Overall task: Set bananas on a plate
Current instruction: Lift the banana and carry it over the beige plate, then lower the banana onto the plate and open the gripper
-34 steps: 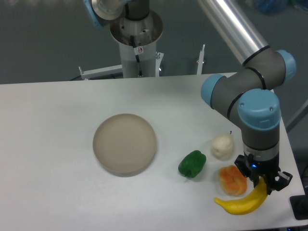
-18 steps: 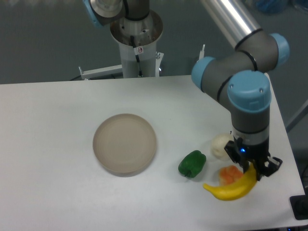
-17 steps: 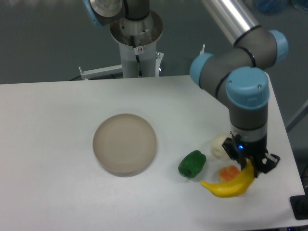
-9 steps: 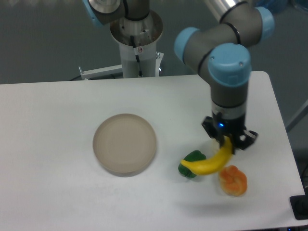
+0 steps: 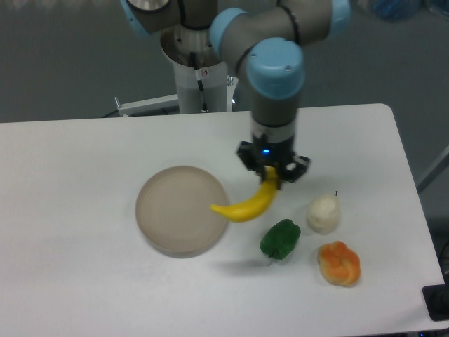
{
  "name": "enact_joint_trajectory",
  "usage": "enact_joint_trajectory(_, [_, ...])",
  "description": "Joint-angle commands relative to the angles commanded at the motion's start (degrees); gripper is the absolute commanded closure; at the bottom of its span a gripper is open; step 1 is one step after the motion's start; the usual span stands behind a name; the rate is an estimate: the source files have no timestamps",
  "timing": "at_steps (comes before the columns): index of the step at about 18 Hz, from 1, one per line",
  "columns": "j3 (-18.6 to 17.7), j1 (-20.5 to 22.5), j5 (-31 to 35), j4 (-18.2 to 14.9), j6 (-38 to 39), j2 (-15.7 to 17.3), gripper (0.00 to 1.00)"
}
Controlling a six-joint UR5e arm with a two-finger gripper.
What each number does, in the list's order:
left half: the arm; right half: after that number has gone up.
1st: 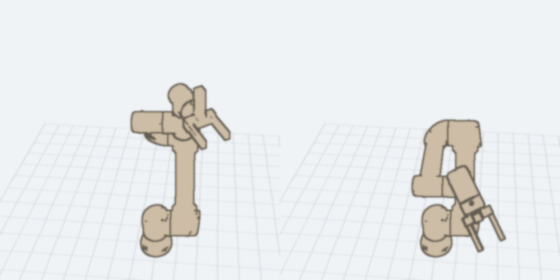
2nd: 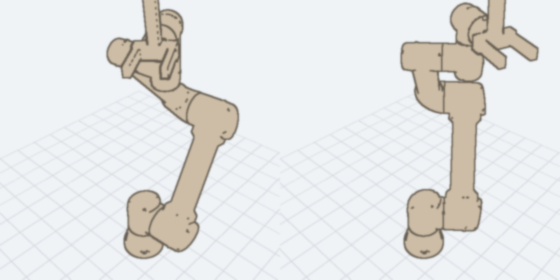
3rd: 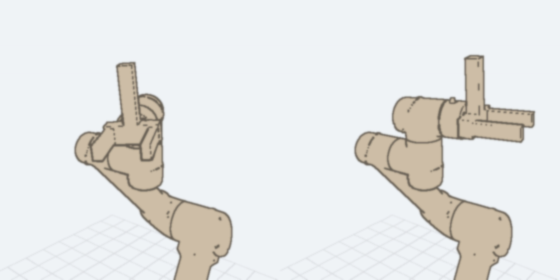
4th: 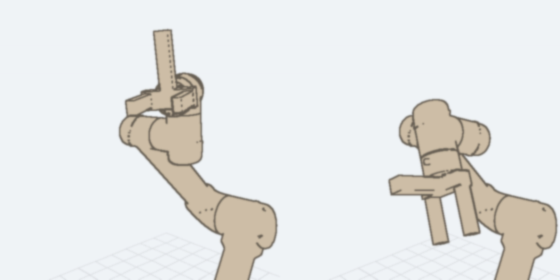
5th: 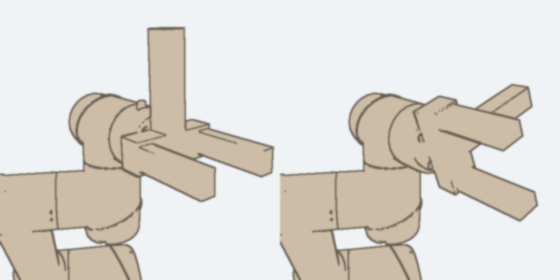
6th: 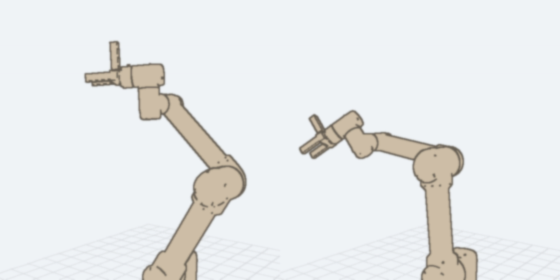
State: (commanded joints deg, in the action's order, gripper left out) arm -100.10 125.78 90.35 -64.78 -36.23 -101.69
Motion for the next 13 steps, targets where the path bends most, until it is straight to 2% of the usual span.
enact_joint_trajectory(4, [-2.9,-3.34,-0.09,1.93,5.99,-0.97,0.66])
enact_joint_trajectory(8, [-3.88,-6.24,-0.09,5.35,8.8,-4.39,0.66])
enact_joint_trajectory(13, [-4.67,-7.92,0.44,7.47,9.87,-7.2,0.66])
